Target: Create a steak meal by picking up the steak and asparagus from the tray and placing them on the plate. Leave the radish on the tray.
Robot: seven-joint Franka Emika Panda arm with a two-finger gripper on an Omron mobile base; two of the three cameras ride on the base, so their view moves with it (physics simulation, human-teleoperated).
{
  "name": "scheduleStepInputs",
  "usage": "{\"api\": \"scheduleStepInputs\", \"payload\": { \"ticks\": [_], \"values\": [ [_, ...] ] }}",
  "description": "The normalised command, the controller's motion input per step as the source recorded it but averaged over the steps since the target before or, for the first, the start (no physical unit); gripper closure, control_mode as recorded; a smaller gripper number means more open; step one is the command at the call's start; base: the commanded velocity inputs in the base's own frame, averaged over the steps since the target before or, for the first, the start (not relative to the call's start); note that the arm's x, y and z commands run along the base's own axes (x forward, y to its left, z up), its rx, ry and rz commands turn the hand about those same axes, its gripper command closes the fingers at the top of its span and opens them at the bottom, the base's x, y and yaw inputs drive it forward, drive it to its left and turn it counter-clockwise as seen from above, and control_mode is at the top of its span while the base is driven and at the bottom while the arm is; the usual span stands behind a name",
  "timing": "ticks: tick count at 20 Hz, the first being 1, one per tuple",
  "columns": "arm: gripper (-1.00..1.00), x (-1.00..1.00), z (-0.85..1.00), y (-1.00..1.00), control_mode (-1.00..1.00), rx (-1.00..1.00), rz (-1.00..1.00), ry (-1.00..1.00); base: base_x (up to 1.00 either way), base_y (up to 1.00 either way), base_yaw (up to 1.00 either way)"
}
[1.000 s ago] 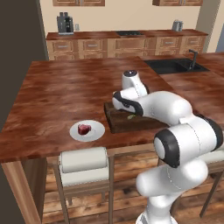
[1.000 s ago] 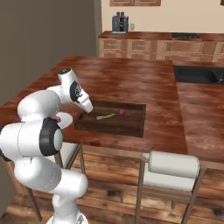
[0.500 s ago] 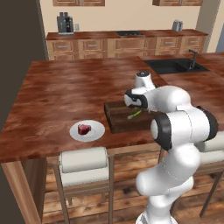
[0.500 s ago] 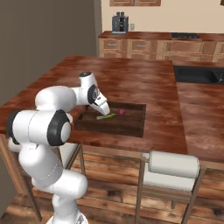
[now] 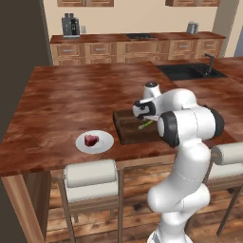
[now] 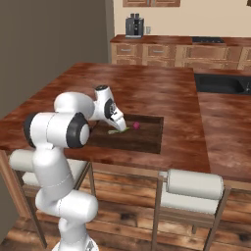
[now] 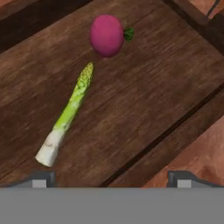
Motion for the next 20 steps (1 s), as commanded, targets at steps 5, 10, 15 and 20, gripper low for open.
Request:
{"api": "scheduleStepInputs", "payload": {
  "ticks": [5,10,15,20],
  "values": [
    [-1.0,0.18,-0.43,-0.01,-1.0,0.0,0.0,0.0,0.0,0.0,0.0],
    [-1.0,0.25,-0.36,0.0,-1.0,0.0,0.0,0.0,0.0,0.0,0.0],
    [-1.0,0.34,-0.28,0.0,-1.0,0.0,0.0,0.0,0.0,0.0,0.0],
    [1.0,0.21,-0.41,0.0,-1.0,0.0,0.0,0.0,0.0,0.0,0.0]
  ]
}}
